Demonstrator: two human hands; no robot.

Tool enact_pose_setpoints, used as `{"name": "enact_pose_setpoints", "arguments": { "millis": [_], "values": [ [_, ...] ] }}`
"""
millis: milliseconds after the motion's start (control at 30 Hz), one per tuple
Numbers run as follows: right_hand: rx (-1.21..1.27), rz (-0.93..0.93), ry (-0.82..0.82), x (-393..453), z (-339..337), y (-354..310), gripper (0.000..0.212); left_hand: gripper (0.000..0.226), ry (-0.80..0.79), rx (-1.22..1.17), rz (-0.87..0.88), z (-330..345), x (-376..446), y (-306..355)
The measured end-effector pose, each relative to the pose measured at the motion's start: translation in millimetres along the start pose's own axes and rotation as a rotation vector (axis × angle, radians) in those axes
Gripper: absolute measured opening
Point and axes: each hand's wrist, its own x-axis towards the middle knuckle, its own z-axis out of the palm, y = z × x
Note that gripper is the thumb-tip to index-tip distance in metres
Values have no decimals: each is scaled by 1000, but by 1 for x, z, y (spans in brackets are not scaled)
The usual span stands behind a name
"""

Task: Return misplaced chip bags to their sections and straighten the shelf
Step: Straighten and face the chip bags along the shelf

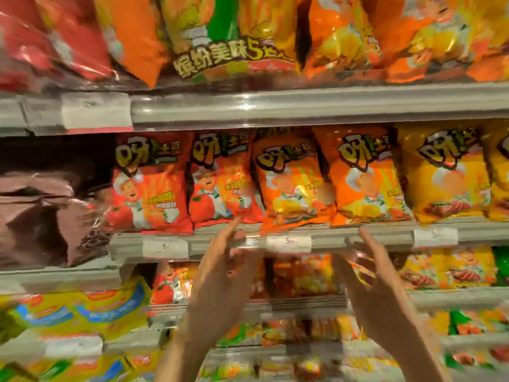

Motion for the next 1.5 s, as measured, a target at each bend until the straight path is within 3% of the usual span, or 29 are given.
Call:
{"name": "enact_pose_setpoints", "arguments": {
  "millis": [167, 300, 433, 533, 700, 1000, 1333, 1500],
  "values": [
    [-63, -14, 8, -22, 74, -35, 99, 58, 26, 103, 8, -92, 10, -33],
    [-101, -78, -21, -21, 114, -68, 81, 67, 55, 233, 89, -142, 22, -48],
    [-154, -172, -78, -9, 156, -97, 80, 64, 141, 411, 196, -180, 46, -65],
    [-192, -276, -129, 1, 185, -120, 83, 61, 141, 461, 174, -201, 67, -73],
    [-354, -456, -204, 23, 212, -162, 82, 74, 13, 524, 160, -219, 99, -74],
    [-515, -378, -392, 67, 232, -200, 107, 83, -248, 365, 66, -231, 155, -70],
    [-459, -415, -393, 74, 244, -196, 104, 100, -262, 239, 90, -240, 177, -64],
    [-615, -419, -396, 72, 244, -196, 102, 104, -281, 294, 96, -242, 170, -70]
  ]
}}
